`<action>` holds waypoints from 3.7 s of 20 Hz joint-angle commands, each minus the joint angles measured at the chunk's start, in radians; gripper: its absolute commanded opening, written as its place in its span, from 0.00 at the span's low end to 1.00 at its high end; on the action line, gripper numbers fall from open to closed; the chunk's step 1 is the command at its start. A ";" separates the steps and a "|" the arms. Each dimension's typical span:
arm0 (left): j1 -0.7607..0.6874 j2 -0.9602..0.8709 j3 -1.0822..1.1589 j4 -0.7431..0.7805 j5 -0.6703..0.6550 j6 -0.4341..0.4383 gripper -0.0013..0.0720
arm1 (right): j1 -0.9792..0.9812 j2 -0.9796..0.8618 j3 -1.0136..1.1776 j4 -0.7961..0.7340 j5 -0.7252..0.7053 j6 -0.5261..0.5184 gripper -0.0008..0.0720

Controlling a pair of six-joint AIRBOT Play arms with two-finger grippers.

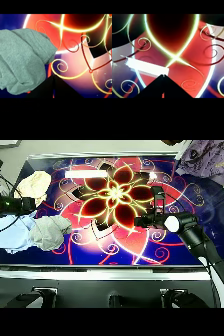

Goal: Fold the clothes and pants, and hang the long-sleeved shirts on hangers.

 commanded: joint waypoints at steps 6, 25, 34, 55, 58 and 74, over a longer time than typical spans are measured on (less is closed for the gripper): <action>0.000 0.000 0.000 0.000 0.000 0.000 0.04 | 0.001 0.000 0.001 0.000 0.000 0.000 0.06; 0.000 -0.001 0.000 0.000 0.001 0.000 0.05 | 0.001 0.000 0.001 0.000 0.000 0.000 0.06; 0.063 -0.016 -0.323 0.153 0.050 -0.109 1.00 | 0.001 0.000 0.001 0.000 -0.003 0.000 0.06; -0.194 -0.096 -0.310 -0.355 0.339 -0.020 0.04 | 0.000 0.117 0.001 -0.248 0.264 0.000 0.14; -0.428 -0.106 -0.269 -0.378 0.501 -0.148 0.04 | 0.000 0.198 0.001 -0.389 0.381 0.000 0.14; -0.523 -0.393 -0.268 -0.386 0.563 -0.171 0.66 | -0.102 0.336 -0.149 -0.439 0.310 0.002 0.45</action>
